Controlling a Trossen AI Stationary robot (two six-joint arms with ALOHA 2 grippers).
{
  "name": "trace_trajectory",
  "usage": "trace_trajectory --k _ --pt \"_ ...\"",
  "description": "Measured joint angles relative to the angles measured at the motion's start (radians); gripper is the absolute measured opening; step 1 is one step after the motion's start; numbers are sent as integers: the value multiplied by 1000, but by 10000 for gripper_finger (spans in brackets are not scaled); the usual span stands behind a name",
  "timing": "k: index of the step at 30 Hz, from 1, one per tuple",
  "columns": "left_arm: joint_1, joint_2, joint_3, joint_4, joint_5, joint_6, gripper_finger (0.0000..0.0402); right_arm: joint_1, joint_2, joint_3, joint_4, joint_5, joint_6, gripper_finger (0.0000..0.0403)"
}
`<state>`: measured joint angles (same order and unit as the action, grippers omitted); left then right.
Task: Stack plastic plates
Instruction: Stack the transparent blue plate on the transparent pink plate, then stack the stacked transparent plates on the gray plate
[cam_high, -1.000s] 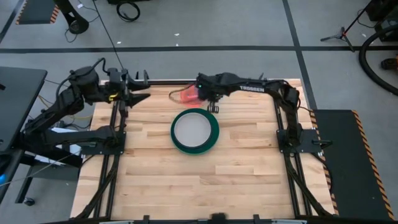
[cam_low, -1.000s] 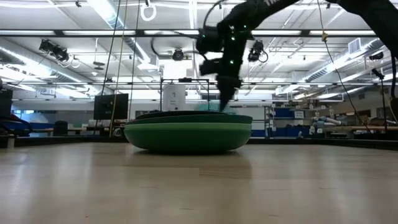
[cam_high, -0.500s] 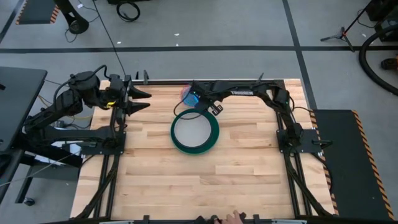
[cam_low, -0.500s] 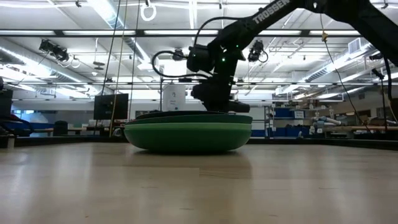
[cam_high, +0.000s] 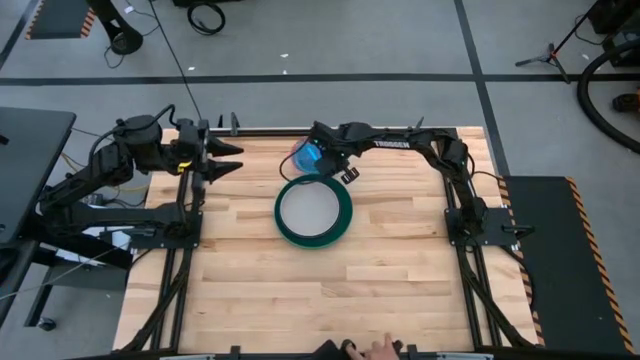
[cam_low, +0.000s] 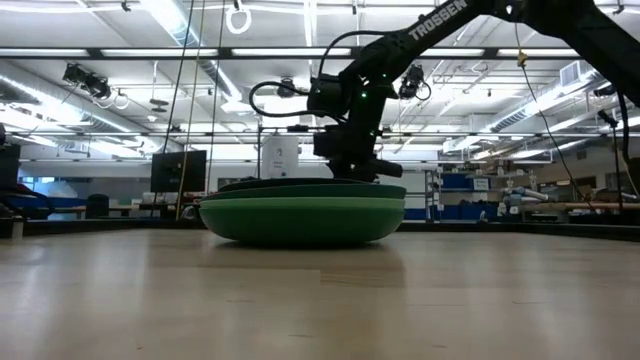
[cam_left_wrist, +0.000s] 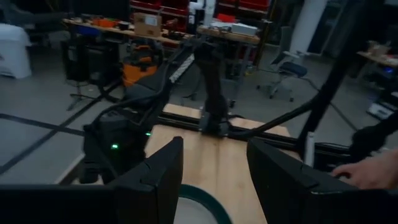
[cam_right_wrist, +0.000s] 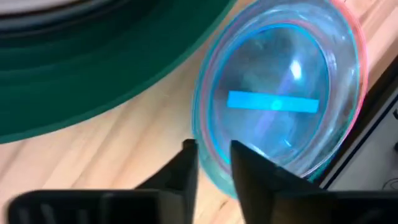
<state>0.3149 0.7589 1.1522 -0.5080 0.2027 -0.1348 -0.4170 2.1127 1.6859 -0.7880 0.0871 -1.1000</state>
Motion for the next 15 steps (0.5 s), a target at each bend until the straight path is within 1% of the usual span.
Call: trace_trajectory --k 5,8,11,13,15 --pt "2 -2 0 7 -8 7 183 -28 -13 0 -6 -4 2 176" --pt "2 -2 0 -16 39 -47 183 -63 -59 0 -36 -47 -27 210" --pt "1 -2 0 -45 63 -77 183 -99 -70 2 -40 -82 -64 224" --pt "1 3 0 -49 64 -81 183 -117 -62 -2 -43 -112 -96 225" --pt "2 9 0 -36 62 -82 183 -125 -56 -19 -11 -120 -114 224"
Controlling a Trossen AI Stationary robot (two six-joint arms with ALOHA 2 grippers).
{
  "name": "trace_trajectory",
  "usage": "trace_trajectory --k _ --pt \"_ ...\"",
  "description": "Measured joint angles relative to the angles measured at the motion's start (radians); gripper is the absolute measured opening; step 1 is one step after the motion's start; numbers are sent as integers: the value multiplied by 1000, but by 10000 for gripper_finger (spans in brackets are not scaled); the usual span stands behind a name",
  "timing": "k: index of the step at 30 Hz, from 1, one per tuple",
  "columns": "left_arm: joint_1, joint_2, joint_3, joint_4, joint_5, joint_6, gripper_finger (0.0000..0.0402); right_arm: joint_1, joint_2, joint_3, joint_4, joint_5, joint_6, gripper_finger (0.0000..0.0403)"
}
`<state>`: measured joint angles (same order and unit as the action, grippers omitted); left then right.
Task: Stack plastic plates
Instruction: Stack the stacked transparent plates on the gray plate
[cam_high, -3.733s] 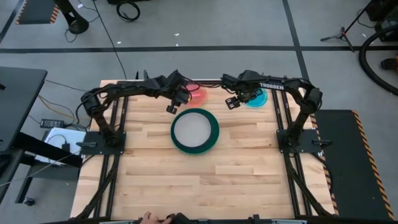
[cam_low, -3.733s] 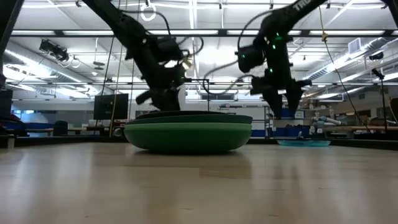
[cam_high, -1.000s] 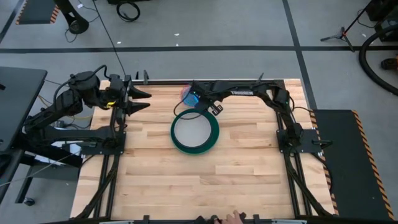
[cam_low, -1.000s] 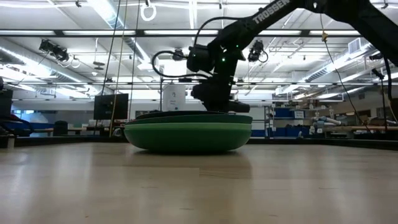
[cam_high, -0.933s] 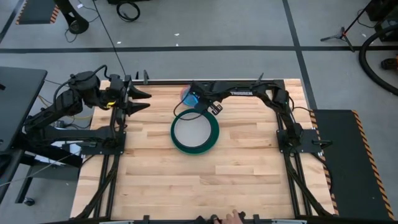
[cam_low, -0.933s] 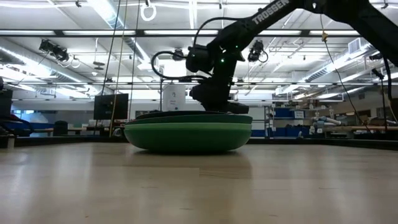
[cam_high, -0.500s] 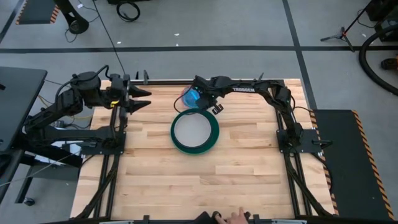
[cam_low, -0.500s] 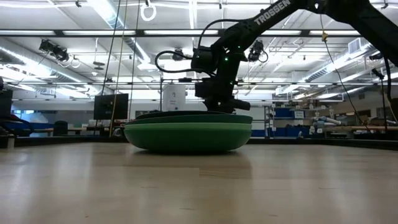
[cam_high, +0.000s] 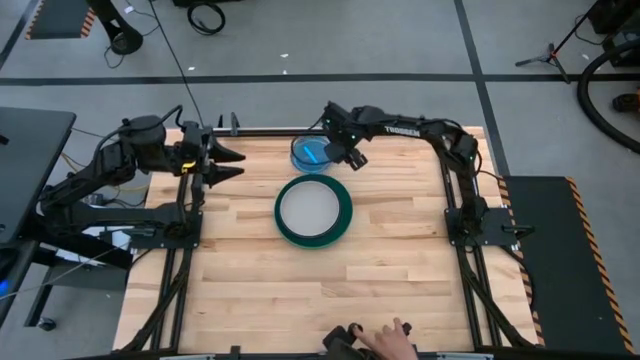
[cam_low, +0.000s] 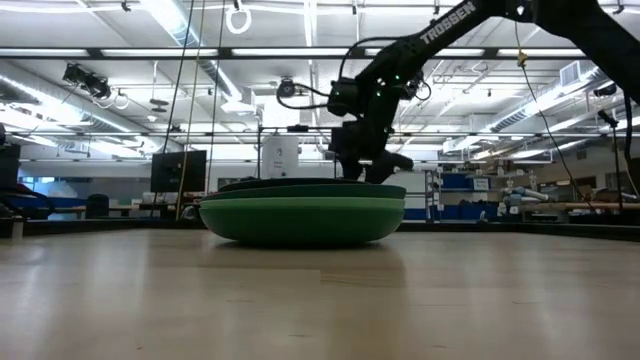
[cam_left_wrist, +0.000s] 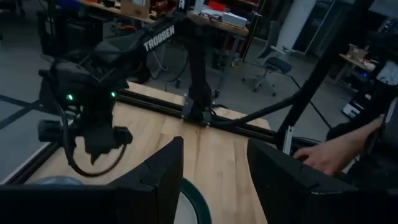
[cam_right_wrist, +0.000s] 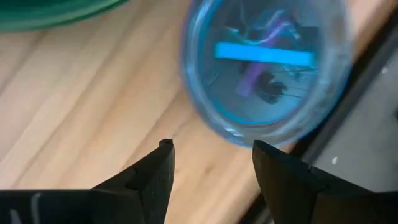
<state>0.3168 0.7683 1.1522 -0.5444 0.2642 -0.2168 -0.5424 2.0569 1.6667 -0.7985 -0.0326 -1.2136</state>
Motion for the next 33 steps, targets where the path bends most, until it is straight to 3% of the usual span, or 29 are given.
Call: trace_trajectory --k 7,11,20,29,33 --pt "0 11 0 61 0 -21 183 0 2 -119 102 25 -46 218" --pt "-1 10 0 66 68 -42 182 9 2 -171 218 64 -37 205" --pt "-22 -12 1 75 90 -114 161 63 2 -250 371 36 -81 191" --pt "-90 -12 3 465 218 -224 135 78 -1 -362 593 46 -93 168" --pt "-94 -9 66 439 216 -200 118 78 -1 -382 640 40 -72 134"
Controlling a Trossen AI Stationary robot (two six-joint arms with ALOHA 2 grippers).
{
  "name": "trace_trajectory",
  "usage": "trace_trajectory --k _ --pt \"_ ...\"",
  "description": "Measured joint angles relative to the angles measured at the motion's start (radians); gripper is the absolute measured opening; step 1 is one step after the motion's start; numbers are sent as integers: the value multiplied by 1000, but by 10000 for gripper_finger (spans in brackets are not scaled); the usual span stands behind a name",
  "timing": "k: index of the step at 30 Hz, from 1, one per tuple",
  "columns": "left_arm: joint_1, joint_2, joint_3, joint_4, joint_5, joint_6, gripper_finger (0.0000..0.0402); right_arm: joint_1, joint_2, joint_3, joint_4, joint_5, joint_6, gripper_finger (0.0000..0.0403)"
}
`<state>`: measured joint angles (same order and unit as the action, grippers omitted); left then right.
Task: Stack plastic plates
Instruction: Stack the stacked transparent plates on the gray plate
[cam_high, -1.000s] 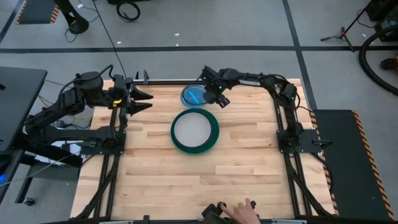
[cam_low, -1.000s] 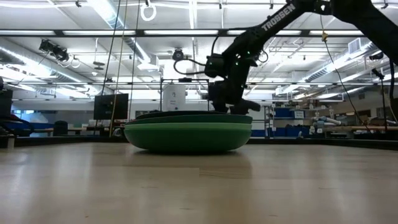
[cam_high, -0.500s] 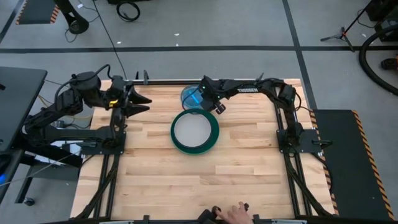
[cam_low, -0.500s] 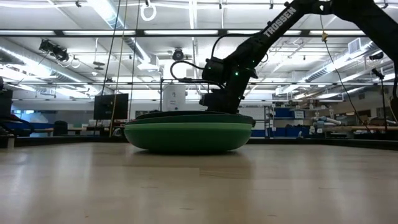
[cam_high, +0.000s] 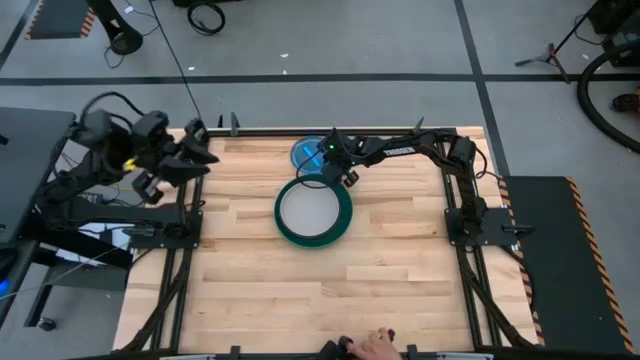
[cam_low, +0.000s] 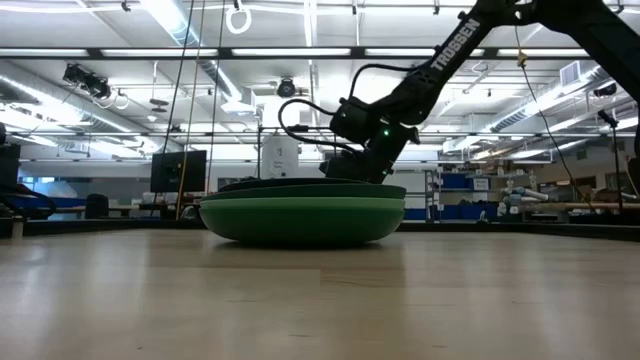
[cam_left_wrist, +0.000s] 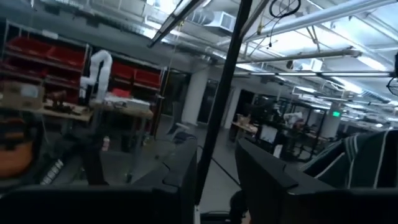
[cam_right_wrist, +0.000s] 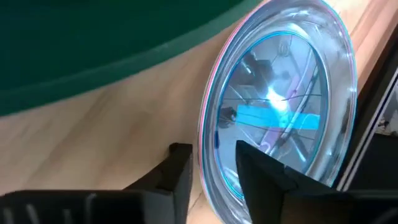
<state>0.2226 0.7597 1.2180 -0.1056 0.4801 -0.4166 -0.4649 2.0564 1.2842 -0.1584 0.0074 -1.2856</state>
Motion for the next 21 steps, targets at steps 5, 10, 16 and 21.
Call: trace_trajectory --k 5,10,16,21 --pt "0 28 70 -95 -1 62 95 1 3 -1 12 -54 58 75" --pt "1 51 79 -229 -28 112 69 11 3 -1 17 -26 56 11" --pt "1 60 79 -315 -39 131 50 45 -21 1 54 67 78 13" --pt "1 56 79 -381 -39 140 48 69 -90 39 46 162 74 9"
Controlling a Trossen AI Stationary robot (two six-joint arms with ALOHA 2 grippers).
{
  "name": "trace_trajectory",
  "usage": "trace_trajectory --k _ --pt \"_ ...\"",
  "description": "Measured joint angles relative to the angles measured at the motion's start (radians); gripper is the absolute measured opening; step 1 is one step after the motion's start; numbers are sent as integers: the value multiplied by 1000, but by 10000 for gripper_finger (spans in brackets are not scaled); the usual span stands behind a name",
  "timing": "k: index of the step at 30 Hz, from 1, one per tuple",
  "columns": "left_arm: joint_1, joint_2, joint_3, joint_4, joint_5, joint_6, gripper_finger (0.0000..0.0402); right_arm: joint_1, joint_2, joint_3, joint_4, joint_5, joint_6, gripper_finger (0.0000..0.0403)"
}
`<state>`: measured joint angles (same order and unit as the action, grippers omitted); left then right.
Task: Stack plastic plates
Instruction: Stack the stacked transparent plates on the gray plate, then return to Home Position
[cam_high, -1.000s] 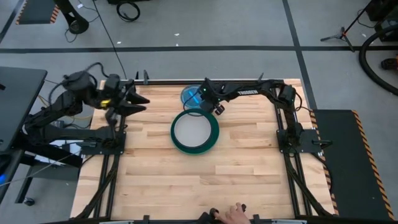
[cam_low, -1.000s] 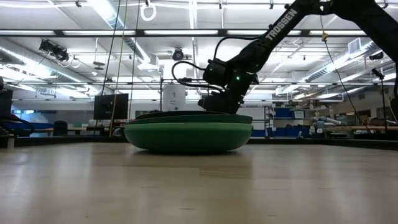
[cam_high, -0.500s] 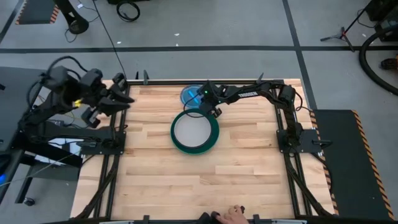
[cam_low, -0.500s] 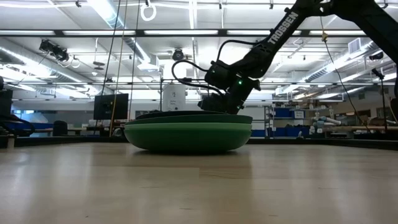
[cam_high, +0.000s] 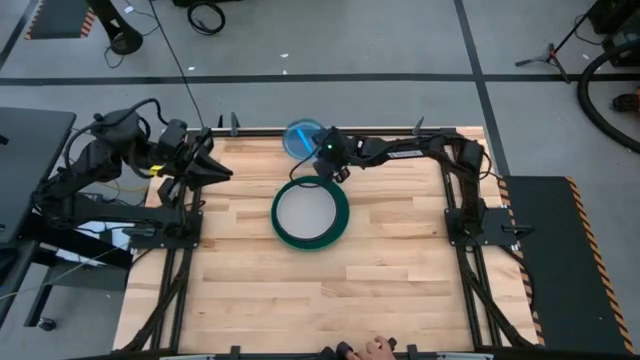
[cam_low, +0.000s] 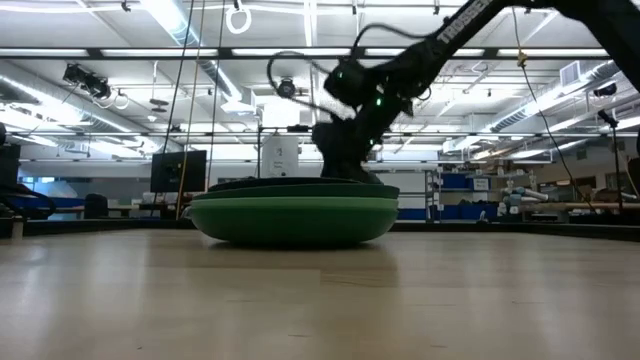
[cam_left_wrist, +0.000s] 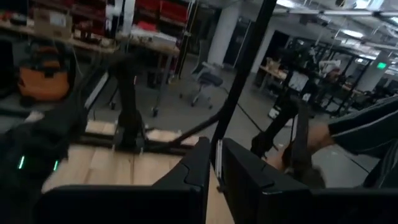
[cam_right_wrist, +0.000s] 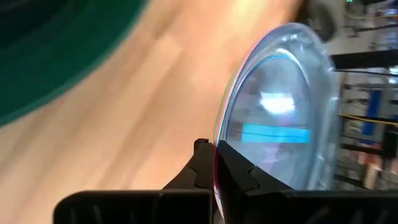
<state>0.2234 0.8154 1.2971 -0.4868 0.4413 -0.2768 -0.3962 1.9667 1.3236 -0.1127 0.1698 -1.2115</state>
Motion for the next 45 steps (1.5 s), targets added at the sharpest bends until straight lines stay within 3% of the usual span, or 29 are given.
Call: trace_trajectory --k 6,11,14,18,22,31,36,45 --pt "0 1 0 -150 -21 53 47 48 -145 4 -58 50 -32 9" --pt "-2 3 0 -270 -82 115 47 200 -246 6 -282 -36 15 9" --pt "-2 3 -1 -266 -84 129 48 310 -244 4 -389 -45 85 9" --pt "-3 2 -1 -267 -127 127 50 406 -211 4 -356 -39 200 8" --pt "-3 4 -18 -246 -156 105 71 436 -177 4 -363 -29 311 8" --pt "-38 2 -47 -243 -173 76 155 462 -121 4 -372 -76 372 14" --pt "-59 3 -47 -238 -177 79 176 474 -127 4 -388 -47 443 60" --pt "-66 2 -47 -211 -177 74 178 495 -201 25 -451 73 551 172"
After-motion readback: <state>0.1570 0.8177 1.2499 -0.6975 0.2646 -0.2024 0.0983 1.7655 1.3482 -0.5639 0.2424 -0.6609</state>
